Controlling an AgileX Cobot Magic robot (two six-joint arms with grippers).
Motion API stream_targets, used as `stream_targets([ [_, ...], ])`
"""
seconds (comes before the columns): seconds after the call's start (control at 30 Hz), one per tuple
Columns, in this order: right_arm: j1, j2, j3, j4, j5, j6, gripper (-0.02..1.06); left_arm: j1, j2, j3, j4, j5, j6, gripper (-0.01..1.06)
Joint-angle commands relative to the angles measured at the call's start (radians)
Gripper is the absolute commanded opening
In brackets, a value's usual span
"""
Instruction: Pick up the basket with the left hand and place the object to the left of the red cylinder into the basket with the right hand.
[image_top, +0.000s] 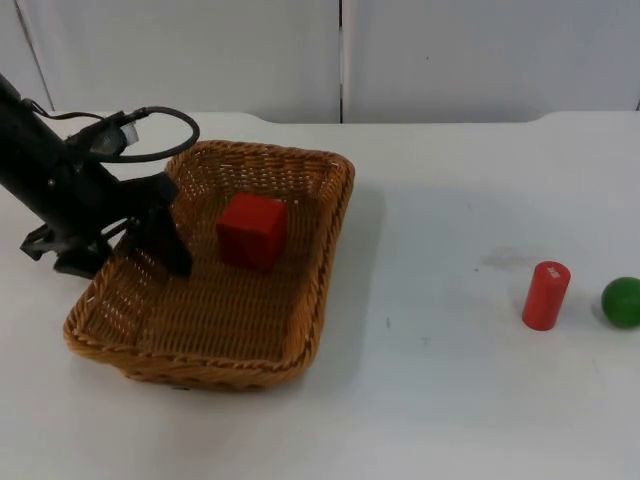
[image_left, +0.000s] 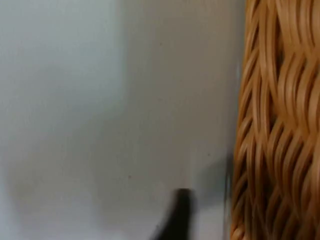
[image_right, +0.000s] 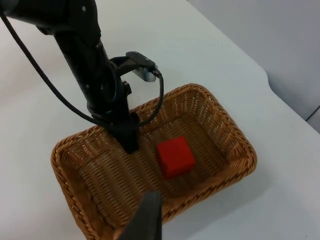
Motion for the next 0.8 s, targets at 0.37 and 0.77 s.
stream_targets([
  [0.37,0.002,-0.012,0.004,-0.001,0.001,-0.018,0.87,0.001,-0.197,-0.004,0.187,-0.026,-0.078,1.05],
  [0.77,0.002,-0.012,0.004,-0.001,-0.001,-0.014,0.87,0.001,-0.571,-0.004,0.321,-0.057,-0.194,1.05],
])
